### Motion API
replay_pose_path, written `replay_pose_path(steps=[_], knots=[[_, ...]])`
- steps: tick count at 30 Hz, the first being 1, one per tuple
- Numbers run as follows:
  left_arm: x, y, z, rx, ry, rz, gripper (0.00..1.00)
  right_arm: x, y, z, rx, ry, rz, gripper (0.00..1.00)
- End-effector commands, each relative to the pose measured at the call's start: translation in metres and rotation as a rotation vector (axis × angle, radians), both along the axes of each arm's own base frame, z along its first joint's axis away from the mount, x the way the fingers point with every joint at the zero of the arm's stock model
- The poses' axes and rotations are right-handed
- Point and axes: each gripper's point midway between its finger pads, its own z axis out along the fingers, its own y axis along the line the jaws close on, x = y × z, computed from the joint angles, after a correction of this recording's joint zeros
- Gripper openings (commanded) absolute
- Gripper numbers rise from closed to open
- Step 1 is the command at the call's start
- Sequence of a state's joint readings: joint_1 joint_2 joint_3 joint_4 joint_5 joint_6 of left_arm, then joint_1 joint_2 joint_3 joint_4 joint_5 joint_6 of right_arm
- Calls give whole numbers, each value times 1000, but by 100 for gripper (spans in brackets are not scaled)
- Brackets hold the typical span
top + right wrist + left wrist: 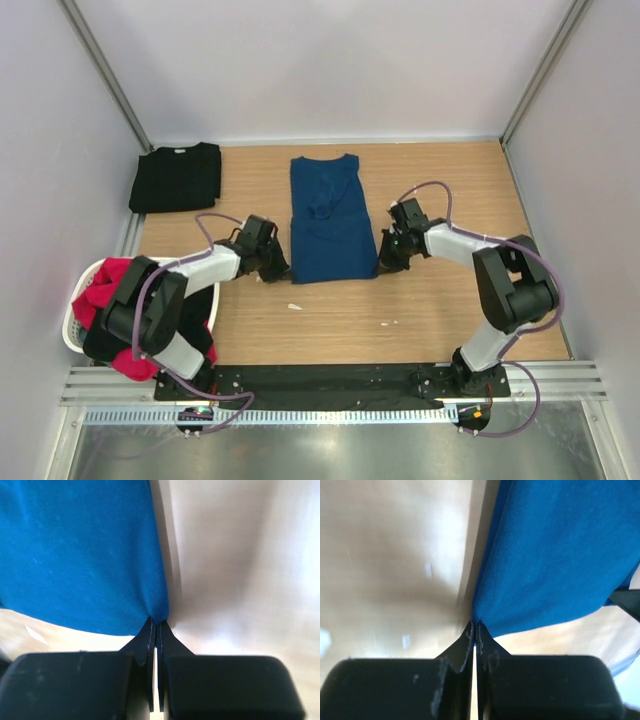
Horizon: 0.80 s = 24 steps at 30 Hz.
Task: Fold and stack the t-shirts
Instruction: Fold the tshirt
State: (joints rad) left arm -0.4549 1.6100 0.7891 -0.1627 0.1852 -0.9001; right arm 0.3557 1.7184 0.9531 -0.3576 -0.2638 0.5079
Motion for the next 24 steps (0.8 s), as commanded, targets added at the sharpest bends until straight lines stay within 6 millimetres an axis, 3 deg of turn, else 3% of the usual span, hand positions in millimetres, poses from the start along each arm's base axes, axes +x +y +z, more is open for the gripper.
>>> replay_pose_path(steps=[1,2,3,6,8,12,13,15,16,18,19,20,24], knots=[[-52,9,4,53,101,-76,0,-56,-16,-2,-50,109,6,1],[-62,10,9,50,96,-82,0,-64,-15,7,-38,95,10,1],[-75,10,9,61,122,-98,0,-81,-18,2,-36,128,8,1],[-107,13,19,77,145,-126,0,-112,-18,12,-16,141,2,1],[-119,14,28,88,135,-125,0,-129,-20,17,-14,169,-7,1],[-152,17,53,116,115,-151,0,-149,-19,43,28,147,-28,1],[-152,16,70,103,68,-151,0,-148,-18,56,55,104,-34,1],[-157,25,81,139,49,-132,0,-146,-18,76,71,67,-53,1],[-147,27,98,137,-14,-107,0,-141,-21,87,70,18,-64,1],[-138,37,111,186,-68,-88,0,-130,-19,110,76,-37,-70,1],[-134,37,116,202,-81,-89,0,-126,-19,115,74,-49,-71,1],[-125,33,134,192,-123,-89,0,-120,-18,115,60,-48,-71,1],[-101,35,151,275,-173,-117,0,-92,-10,133,42,-100,-57,1]])
